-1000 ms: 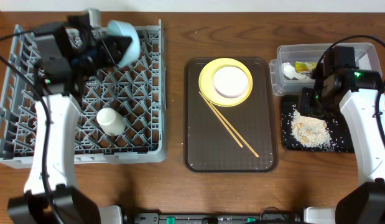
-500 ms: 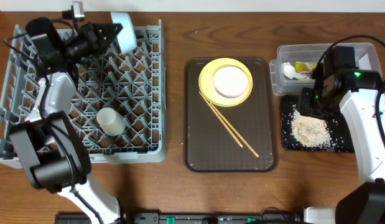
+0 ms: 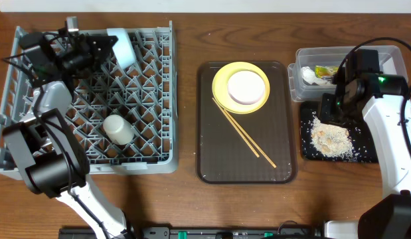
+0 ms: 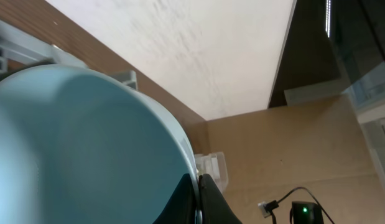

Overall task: Sort waste into correct bins and load items into the dishwasher rack
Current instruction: 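Carry the blue bowl left and lower it into the rack's back row, then release the blue bowl and raise the left gripper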

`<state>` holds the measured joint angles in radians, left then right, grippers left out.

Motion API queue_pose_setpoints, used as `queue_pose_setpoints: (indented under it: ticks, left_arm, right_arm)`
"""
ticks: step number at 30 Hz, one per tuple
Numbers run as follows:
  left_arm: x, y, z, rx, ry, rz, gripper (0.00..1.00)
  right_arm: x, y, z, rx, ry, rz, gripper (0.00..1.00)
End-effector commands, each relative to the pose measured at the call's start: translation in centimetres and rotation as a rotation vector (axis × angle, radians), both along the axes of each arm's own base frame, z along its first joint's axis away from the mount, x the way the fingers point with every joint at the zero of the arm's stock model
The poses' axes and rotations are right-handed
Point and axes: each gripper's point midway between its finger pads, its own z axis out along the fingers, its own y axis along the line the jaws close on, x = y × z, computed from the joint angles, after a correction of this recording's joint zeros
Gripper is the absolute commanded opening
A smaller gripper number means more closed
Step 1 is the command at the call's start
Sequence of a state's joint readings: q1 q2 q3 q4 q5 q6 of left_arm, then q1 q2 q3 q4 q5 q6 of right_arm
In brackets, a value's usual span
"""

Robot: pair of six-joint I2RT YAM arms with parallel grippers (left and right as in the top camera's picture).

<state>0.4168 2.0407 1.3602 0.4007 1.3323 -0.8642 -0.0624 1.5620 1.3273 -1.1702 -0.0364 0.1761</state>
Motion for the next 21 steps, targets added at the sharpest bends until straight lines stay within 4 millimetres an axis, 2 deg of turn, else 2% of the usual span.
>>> queue_pose_setpoints:
  ticks: [1, 6, 9, 12, 14, 16, 17, 18, 19, 21]
  left_arm:
    - [-0.6, 1.3, -0.1, 0.003, -0.009, 0.014, 0.06]
    - [-1.3, 2.6, -1.5, 0.01, 0.022, 0.035, 0.06]
    - [-1.9, 2.6, -2.5, 0.024, 0.043, 0.03, 0.06]
    - [-2.3, 2.7, -3.6, 0.035, 0.081, 0.039, 0.09]
    - [-2.4, 2.7, -3.8, 0.036, 0.09, 0.041, 0.25]
    - [-2.4, 2.7, -3.7, 0.036, 0.089, 0.041, 0.29]
    - [-2.3, 2.7, -3.8, 0.038, 0.09, 0.044, 0.38]
    - [-2.3, 2.8, -3.8, 0.04, 0.092, 0.048, 0.54]
    - [-2.3, 2.9, -3.9, 0.043, 0.1, 0.058, 0.65]
    - [-2.3, 3.3, -4.2, 0.049, 0.126, 0.084, 0.69]
  right_arm:
    - [0.1, -0.2, 0.7, -0.002, -0.023, -0.017, 0.28]
    - [0.1, -0.2, 0.7, -0.002, -0.023, -0.017, 0.28]
    - [0.1, -0.2, 0.7, -0.002, -0.023, -0.017, 0.28]
    - [0.0, -0.2, 0.7, -0.002, -0.022, -0.017, 0.28]
    - [-0.1, -0.2, 0.7, -0.001, -0.018, -0.017, 0.28]
    - [-0.2, -0.2, 0.7, -0.001, -0.013, -0.017, 0.28]
    - [-0.2, -0.2, 0.7, -0.001, -0.012, -0.017, 0.28]
    - [-0.2, -0.2, 0.7, -0.001, -0.012, -0.017, 0.28]
    - [-0.2, -0.2, 0.7, -0.001, -0.012, -0.017, 0.28]
    - [-0.2, -0.2, 0.7, -0.001, -0.012, -0.017, 0.28]
